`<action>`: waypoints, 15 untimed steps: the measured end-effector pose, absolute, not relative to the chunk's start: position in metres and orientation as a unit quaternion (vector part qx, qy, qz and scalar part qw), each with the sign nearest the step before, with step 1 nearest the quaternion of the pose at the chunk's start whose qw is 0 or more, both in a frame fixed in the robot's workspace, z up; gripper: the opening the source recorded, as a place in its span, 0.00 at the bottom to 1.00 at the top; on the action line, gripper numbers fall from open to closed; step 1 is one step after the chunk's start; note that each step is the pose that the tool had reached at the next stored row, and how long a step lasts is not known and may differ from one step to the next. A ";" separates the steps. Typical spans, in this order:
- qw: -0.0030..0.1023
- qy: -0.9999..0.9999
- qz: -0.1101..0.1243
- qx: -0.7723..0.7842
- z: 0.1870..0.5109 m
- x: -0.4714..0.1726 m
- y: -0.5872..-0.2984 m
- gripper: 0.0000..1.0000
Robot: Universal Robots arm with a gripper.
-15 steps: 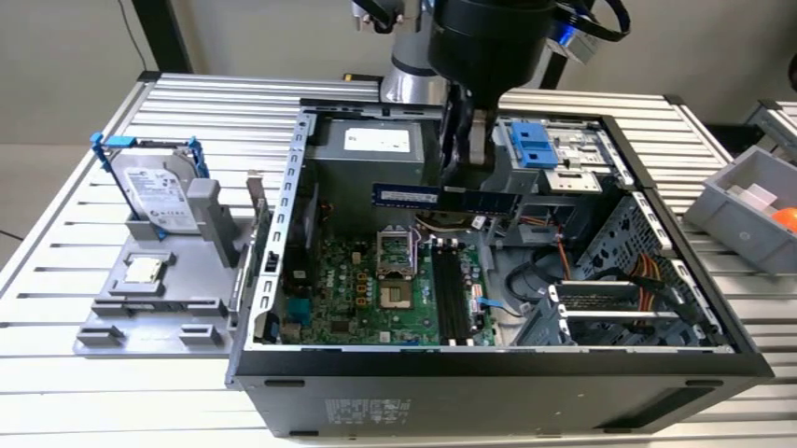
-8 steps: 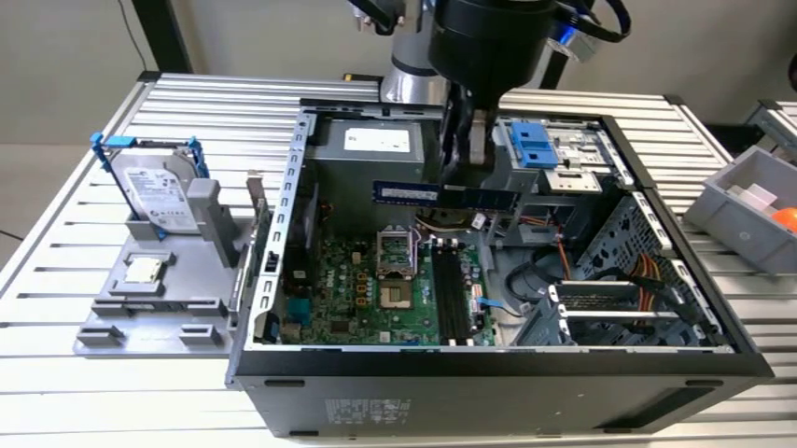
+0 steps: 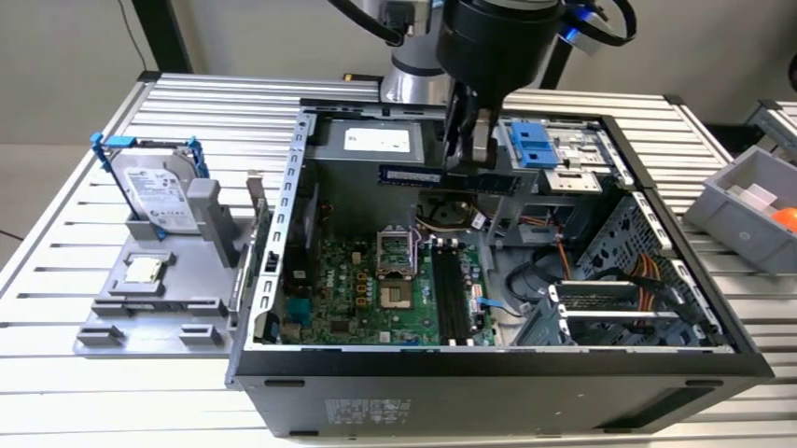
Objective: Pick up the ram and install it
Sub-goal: 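Pick up the ram and move it above insertion slot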
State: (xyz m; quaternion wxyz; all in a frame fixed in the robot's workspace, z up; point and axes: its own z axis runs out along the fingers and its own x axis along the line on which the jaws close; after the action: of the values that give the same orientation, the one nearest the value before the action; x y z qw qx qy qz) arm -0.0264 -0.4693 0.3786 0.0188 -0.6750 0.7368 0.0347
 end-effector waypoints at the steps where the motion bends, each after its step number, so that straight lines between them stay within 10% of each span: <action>1: 0.020 0.736 0.034 -0.675 0.378 -0.026 -0.469 0.00; 15: 0.036 0.734 0.019 -0.678 0.377 -0.021 -0.469 0.00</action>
State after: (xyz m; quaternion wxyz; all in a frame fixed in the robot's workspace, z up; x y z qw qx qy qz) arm -0.0211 -0.4692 0.3769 0.0364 -0.6782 0.7337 0.0186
